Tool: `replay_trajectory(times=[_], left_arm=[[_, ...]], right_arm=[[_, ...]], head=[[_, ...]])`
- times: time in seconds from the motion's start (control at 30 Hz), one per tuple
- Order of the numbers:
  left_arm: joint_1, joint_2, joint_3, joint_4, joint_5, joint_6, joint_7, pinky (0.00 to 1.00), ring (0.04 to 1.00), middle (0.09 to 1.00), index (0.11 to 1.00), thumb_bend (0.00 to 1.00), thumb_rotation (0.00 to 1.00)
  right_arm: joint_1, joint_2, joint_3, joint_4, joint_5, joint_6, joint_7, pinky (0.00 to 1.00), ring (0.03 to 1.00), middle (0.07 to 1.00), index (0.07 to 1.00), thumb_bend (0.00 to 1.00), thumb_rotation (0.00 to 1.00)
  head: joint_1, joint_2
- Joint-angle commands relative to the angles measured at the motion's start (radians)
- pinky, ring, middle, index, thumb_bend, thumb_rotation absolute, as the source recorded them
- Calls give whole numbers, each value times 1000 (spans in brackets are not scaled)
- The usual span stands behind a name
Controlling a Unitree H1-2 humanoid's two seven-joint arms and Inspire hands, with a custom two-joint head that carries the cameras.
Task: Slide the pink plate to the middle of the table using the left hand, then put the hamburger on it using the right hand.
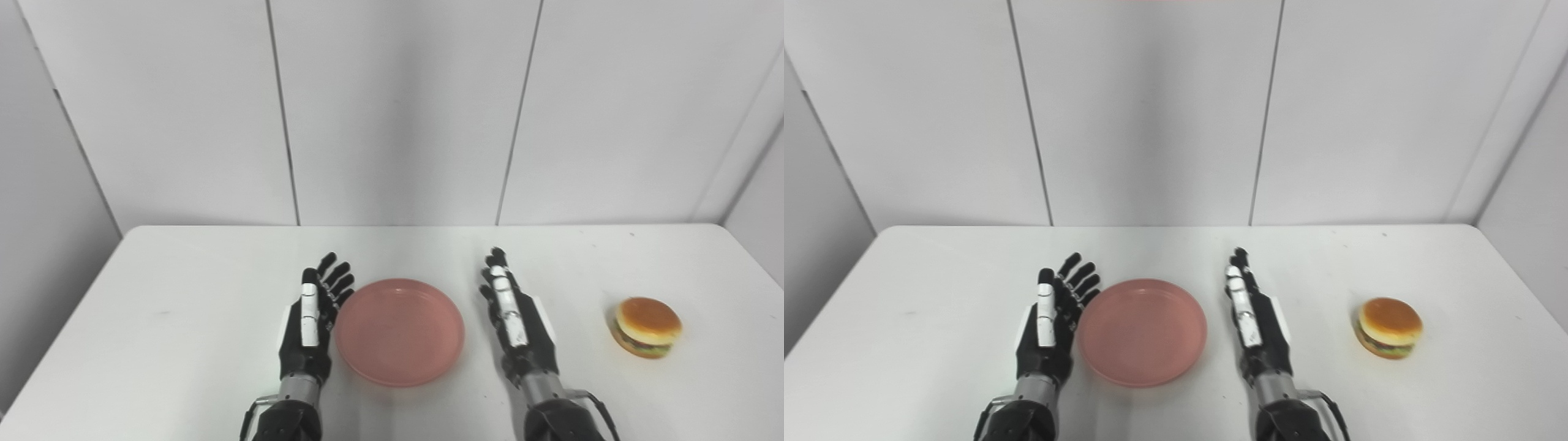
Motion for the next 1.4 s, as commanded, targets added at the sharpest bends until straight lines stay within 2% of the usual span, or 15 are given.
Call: replay_trajectory(times=[0.0,0.3,0.4,0.43,0.53,0.63,0.67,0.77,0.8,0.9,1.07,1.1,1.23,1.3,1.37], left_arm=[[36,11,-14,17,10,47,-20,871,882,884,888,773,1000],[53,20,-28,21,10,34,-52,930,919,920,924,782,1000],[52,18,-33,35,21,10,-53,956,935,931,937,775,1000],[52,17,-35,40,26,2,-52,973,941,936,942,770,1000],[53,8,-33,55,30,-17,-40,974,941,941,948,759,1000],[50,3,-30,67,35,-32,-30,963,939,947,957,736,1000],[50,2,-31,72,40,-40,-25,966,943,953,962,739,1000],[47,1,-31,86,47,-55,-20,975,954,966,976,738,1000],[46,1,-30,90,45,-58,-21,975,954,967,976,737,1000],[45,7,-28,99,46,-66,-26,982,961,974,983,721,1000],[44,18,-24,111,40,-77,-37,994,967,983,988,721,1000],[44,20,-22,113,39,-81,-39,990,962,980,982,706,1000],[42,32,-13,122,27,-89,-50,985,958,976,976,693,1000],[39,39,-10,131,22,-93,-57,992,959,975,976,691,1000],[34,44,-7,142,17,-100,-61,986,956,970,972,695,1000]], right_arm=[[-39,12,6,-23,-2,-6,2,1000,1000,1000,1000,562,903],[-49,10,10,-12,-22,-19,-5,1000,1000,1000,1000,574,895],[-57,-33,40,21,-154,-134,-37,1000,1000,1000,1000,532,918],[-59,-44,45,28,-183,-158,-46,1000,1000,991,994,557,884],[-70,-99,54,28,-259,-184,-49,1000,1000,983,992,594,859],[-88,-174,64,27,-349,-211,-48,888,939,953,965,621,816],[-97,-211,64,26,-381,-212,-49,884,923,936,945,658,758],[-111,-316,64,6,-495,-177,-49,810,867,892,888,738,697],[-112,-332,64,0,-512,-169,-50,803,863,891,885,740,690],[-110,-411,48,-52,-600,-66,-27,779,855,876,866,750,612],[-103,-469,23,-119,-675,50,-1,794,880,864,855,795,530],[-100,-484,18,-128,-688,70,8,766,887,879,856,807,512],[-97,-532,8,-178,-744,164,63,770,892,884,861,842,544],[-93,-553,9,-215,-761,201,101,788,891,882,867,850,510],[-88,-588,20,-254,-793,242,160,876,919,891,877,842,451]], head=[[-6,3],[-31,8],[-37,4],[-38,3],[-55,-2],[-62,-5],[-68,-7],[-105,-20],[-107,-22],[-140,-35],[-177,-46],[-194,-48],[-227,-52],[-241,-53],[-250,-55]])
